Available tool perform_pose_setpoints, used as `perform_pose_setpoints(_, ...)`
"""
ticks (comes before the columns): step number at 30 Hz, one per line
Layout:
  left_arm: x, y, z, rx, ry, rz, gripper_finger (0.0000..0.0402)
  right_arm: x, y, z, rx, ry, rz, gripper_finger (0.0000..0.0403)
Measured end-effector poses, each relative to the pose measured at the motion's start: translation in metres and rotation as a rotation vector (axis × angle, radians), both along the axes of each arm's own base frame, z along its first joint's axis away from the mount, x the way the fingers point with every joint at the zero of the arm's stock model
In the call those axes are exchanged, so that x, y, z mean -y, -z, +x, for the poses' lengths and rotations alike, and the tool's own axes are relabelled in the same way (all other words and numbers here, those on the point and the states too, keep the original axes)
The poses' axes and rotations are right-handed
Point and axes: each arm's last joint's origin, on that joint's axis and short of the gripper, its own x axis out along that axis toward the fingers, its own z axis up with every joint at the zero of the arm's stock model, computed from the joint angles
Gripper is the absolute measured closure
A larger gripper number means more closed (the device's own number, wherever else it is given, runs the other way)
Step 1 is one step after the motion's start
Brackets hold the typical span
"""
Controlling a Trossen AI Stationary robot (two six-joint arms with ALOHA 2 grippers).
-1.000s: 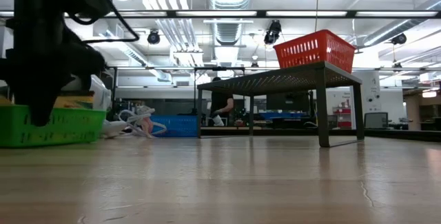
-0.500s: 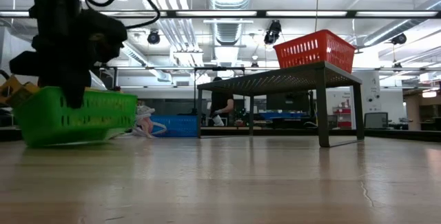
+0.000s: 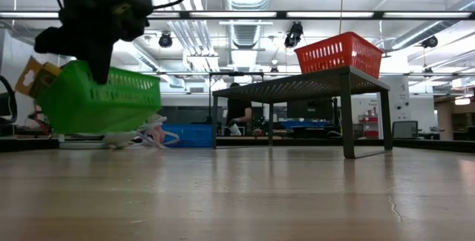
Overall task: Pick & Place Office Desk Supplies
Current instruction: Put the green bin on the shelf
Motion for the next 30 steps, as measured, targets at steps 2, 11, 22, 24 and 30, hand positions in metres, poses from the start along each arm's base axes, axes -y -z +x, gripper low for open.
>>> perform_pose_setpoints(2,-0.002,-0.004,0.005,-0.023,-0.006,0.006,0.0393,0.0,0.0,0.0,0.001,0.0,0.0,0.0319)
perform_pose_setpoints(11,-0.004,-0.019,0.051,-0.233,0.111,0.073,0.0393,0.0,0.0,0.0,-0.001,0.0,0.0,0.0326)
perform_pose_setpoints(22,-0.016,-0.057,0.089,-0.231,0.114,0.212,0.0394,0.0,0.0,0.0,-0.001,0.0,0.0,0.0332)
perform_pose_setpoints(24,-0.026,-0.066,0.091,-0.212,0.117,0.221,0.0394,0.0,0.0,0.0,-0.001,0.0,0.0,0.0329)
perform_pose_setpoints(30,-0.063,-0.086,0.094,-0.174,0.114,0.249,0.0394,0.0,0.0,0.0,-0.001,0.0,0.0,0.0321)
